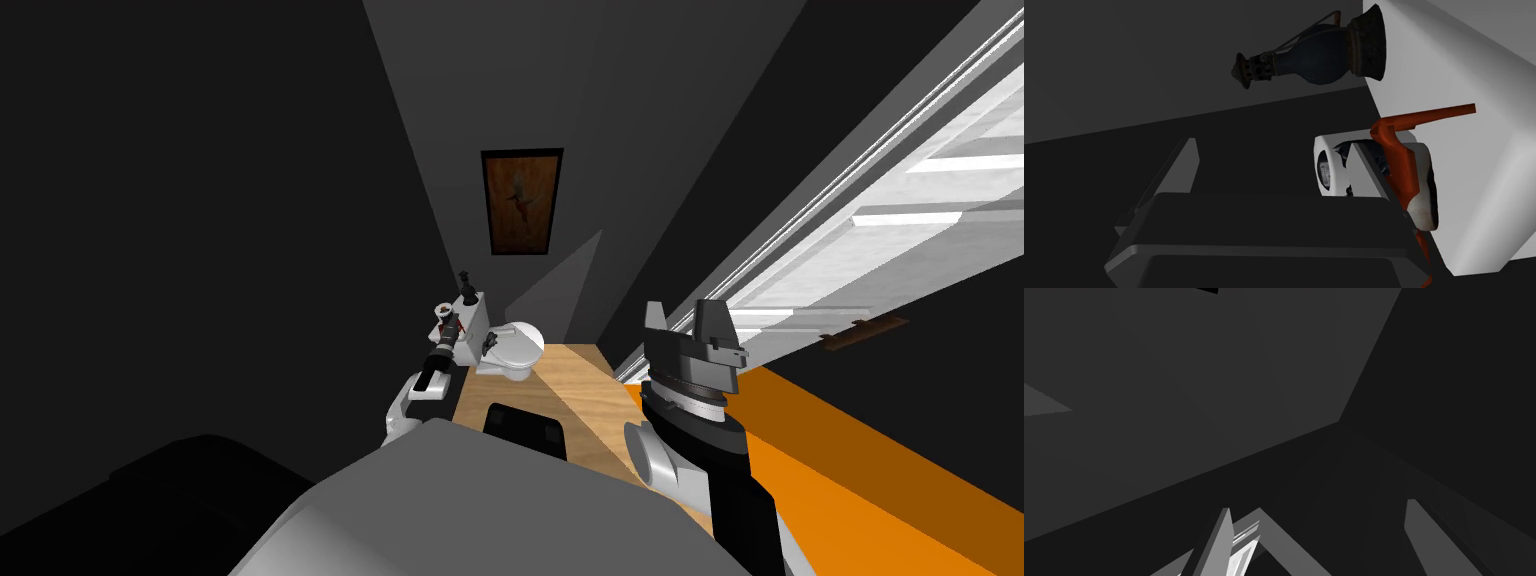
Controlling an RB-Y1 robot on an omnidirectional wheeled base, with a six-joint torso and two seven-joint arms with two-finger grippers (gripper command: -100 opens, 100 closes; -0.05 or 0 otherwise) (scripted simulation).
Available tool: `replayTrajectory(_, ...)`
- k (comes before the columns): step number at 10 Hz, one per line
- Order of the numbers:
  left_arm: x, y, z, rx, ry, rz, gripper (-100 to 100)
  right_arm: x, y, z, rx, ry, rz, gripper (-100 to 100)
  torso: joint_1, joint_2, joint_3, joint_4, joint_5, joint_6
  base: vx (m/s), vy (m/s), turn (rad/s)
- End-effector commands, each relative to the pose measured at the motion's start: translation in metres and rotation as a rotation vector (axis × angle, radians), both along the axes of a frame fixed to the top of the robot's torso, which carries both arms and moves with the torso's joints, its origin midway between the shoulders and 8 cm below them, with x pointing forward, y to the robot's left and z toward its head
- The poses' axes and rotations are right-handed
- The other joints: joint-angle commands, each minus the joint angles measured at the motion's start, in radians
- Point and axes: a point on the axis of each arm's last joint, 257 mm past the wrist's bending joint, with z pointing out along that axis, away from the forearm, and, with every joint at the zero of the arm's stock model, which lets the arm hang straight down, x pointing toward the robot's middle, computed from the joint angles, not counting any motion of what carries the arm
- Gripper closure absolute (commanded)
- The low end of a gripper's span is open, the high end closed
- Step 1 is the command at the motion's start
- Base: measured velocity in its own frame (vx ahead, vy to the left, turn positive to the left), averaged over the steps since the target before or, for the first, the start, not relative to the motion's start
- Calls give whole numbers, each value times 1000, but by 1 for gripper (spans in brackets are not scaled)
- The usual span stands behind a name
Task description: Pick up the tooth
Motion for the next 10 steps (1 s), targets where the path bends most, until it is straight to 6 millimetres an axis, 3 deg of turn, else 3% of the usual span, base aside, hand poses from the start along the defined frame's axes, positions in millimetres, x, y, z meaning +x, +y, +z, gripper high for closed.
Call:
replayTrajectory(1,-6,10,-27,-49,54,31,-100,0,0,0,0,0,0,0,0,0,0,0,0,0,55,-4,88)
replayTrajectory(2,-11,12,-44,-89,82,51,-100,0,0,0,0,0,0,0,3,-1,-1,-1,2,0,49,22,103)
replayTrajectory(6,-20,9,-72,-199,107,98,-100,0,0,0,0,0,0,0,32,-8,-14,-19,20,-10,10,51,45)
replayTrajectory(10,-20,3,-74,-252,92,114,-100,0,0,0,0,0,0,0,57,-10,-18,-25,28,-20,-11,75,49)
